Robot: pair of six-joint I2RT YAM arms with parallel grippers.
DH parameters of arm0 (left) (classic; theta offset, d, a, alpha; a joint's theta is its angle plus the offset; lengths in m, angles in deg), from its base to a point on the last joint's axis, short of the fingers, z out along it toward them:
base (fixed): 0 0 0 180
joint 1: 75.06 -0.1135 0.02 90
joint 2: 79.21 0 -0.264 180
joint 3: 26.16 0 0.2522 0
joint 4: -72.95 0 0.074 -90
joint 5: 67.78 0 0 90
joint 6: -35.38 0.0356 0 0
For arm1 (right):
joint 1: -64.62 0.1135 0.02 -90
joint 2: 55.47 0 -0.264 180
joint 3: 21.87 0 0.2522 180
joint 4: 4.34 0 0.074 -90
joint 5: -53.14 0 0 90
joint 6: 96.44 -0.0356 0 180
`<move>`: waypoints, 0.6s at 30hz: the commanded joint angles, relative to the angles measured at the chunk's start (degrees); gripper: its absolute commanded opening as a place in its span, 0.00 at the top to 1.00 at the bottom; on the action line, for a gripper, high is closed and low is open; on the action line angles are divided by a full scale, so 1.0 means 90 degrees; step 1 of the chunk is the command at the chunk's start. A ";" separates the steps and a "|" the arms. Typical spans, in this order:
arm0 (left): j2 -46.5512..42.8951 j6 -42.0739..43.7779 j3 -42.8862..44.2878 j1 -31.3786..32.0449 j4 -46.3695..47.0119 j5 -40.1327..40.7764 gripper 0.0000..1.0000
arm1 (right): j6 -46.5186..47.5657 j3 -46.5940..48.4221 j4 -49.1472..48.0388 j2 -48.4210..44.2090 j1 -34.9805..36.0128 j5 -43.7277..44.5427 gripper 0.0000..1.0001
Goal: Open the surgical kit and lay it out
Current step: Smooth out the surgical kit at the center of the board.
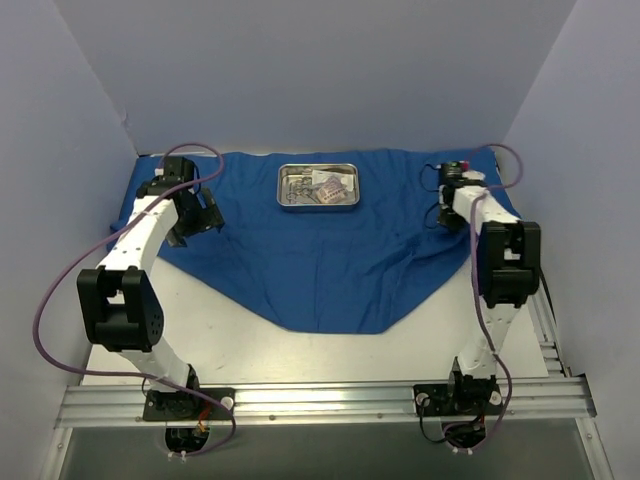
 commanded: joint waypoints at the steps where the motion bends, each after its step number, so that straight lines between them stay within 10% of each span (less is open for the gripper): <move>1: -0.0498 0.0121 0.0028 0.0018 -0.0038 0.0306 0.02 | -0.0559 -0.0840 0.0686 -0.0985 -0.0779 0.0971 1.00; 18: -0.1455 0.0170 -0.0343 0.0018 -0.0351 0.0638 0.02 | -0.1155 -0.2797 0.1722 -0.3106 -0.4345 0.2242 1.00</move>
